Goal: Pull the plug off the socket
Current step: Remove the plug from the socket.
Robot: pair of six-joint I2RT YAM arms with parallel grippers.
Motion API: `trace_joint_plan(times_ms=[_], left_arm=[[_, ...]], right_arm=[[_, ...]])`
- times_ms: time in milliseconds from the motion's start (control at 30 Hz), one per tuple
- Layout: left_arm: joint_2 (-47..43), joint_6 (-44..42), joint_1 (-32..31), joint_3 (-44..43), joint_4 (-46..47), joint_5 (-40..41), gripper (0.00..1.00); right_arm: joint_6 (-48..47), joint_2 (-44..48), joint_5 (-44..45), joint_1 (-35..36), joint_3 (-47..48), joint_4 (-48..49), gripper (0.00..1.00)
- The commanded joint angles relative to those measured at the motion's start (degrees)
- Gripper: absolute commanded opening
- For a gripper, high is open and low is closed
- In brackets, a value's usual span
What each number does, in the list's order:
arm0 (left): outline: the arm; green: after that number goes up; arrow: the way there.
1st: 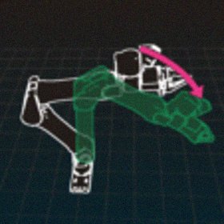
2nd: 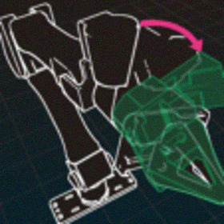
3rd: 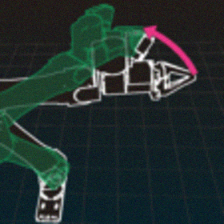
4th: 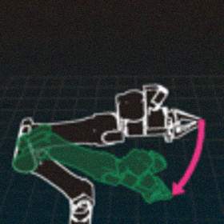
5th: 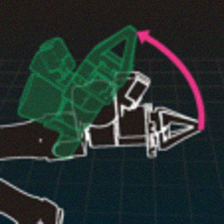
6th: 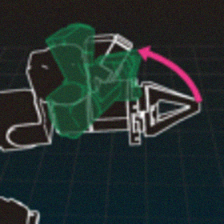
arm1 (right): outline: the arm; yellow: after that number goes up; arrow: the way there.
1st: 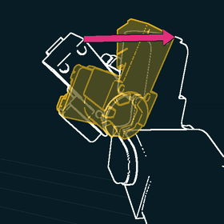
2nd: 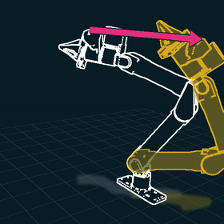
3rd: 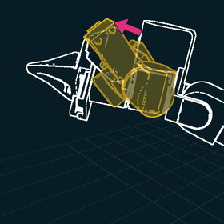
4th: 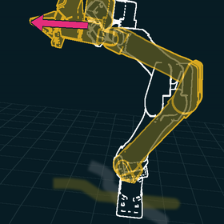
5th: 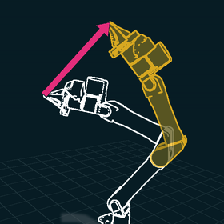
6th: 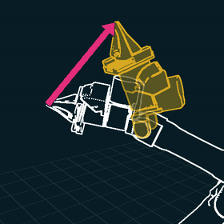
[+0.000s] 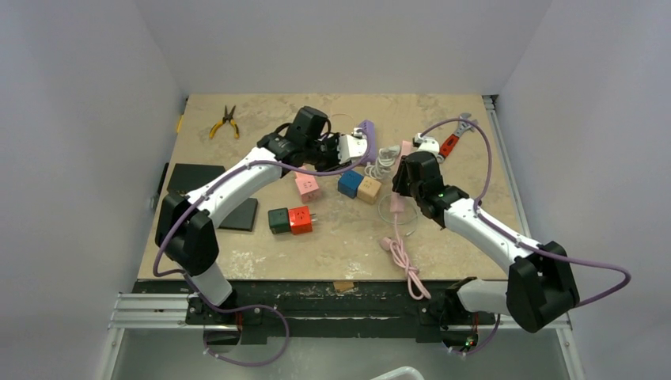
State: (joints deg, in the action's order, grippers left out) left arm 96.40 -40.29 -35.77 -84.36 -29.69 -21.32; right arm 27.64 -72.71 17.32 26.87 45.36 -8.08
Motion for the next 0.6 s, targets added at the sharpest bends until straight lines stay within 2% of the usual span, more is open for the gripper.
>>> trace_joint_plan(times_ms=[0, 133, 267, 400, 500, 567], left_arm=[[-0.69, -2.01, -0.60, -0.45, -1.49, -1.88, 0.00], [1.33, -4.64, -0.46, 1.63, -1.51, 1.20, 0.00], [5.93, -3.18, 0.77, -0.88, -1.77, 4.24, 0.01], [8.21, -1.37, -0.11, -4.55, -2.35, 1.68, 0.21], [9.98, -0.16, -1.53, -8.03, -3.99, 0.21, 0.47], [10.12, 0.22, -2.06, -8.54, -3.67, -0.51, 0.56]], right_arm=[[-1.27, 3.15, 1.09, 0.36, 0.99, 0.51, 0.00], [-0.55, 3.45, 0.48, -1.86, 1.88, -0.63, 0.00], [0.21, 9.35, -6.56, -5.63, -1.32, 3.97, 0.00], [-0.59, 12.20, -10.03, -5.60, -3.02, 6.58, 0.00], [-0.52, 12.78, -11.31, -5.53, -4.00, 6.84, 0.00], [-0.44, 13.60, -11.61, -5.61, -4.71, 7.28, 0.00]])
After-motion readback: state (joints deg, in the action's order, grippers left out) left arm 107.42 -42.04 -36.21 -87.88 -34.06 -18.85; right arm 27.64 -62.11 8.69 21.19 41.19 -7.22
